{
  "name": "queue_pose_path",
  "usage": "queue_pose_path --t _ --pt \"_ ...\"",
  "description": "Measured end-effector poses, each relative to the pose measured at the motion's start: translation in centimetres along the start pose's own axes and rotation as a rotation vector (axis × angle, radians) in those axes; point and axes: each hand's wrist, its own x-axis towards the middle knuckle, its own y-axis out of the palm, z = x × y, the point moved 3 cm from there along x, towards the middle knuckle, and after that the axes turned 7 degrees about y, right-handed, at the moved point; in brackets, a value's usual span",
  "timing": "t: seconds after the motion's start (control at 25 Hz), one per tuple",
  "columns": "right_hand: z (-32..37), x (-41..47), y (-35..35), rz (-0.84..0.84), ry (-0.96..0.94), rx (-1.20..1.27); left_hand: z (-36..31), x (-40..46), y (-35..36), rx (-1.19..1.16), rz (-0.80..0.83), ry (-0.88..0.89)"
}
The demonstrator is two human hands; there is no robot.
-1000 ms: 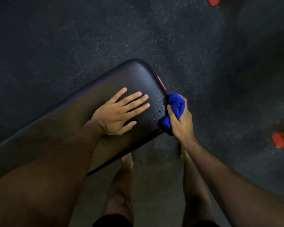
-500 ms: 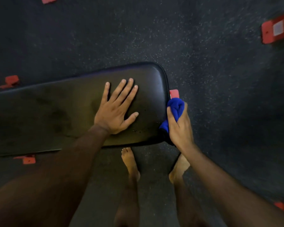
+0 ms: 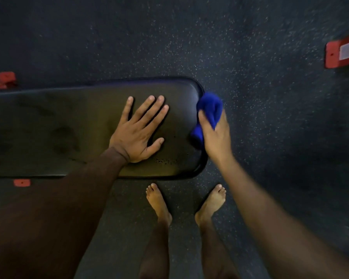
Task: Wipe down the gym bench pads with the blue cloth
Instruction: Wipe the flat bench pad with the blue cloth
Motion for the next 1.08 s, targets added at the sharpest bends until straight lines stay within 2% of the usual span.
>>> queue_pose_path --t 0.08,0.16,0.32,0.52,0.6,0.72,0.84,0.96,1.08 --pt "-3.7 -6.2 0.2 0.012 0.080 0.033 0.0 0.1 0.1 -0.004 -0.010 0.009" --pt "-5.2 -8.4 0.6 -0.017 0.048 0.042 -0.1 0.1 0.2 -0.001 -0.026 0.008" --pt "-0.8 -0.5 0.1 -0.027 -0.050 -0.024 0.0 0.0 0.6 0.002 -0.033 0.016" --pt "5.2 7.7 0.5 0.068 -0.213 -0.066 0.1 0.1 0.5 0.006 -0.026 0.010" --pt "5.4 7.2 0.5 0.068 -0.173 -0.036 0.0 0.1 0.3 -0.003 -0.025 0.004" --pt "1.9 1.5 0.4 -0.025 -0.078 0.007 0.0 -0.2 0.2 -0.020 -0.025 -0.005" --pt "-1.0 -4.1 0.3 -0.028 -0.100 -0.043 0.0 0.0 0.2 -0.024 -0.046 0.003" --pt "1.3 -0.6 0.3 -0.013 -0.070 -0.041 0.2 -0.1 0.6 -0.030 -0.061 -0.001" --pt "5.4 5.1 0.5 0.037 -0.172 -0.107 0.1 -0.1 0.5 -0.033 -0.081 0.004"
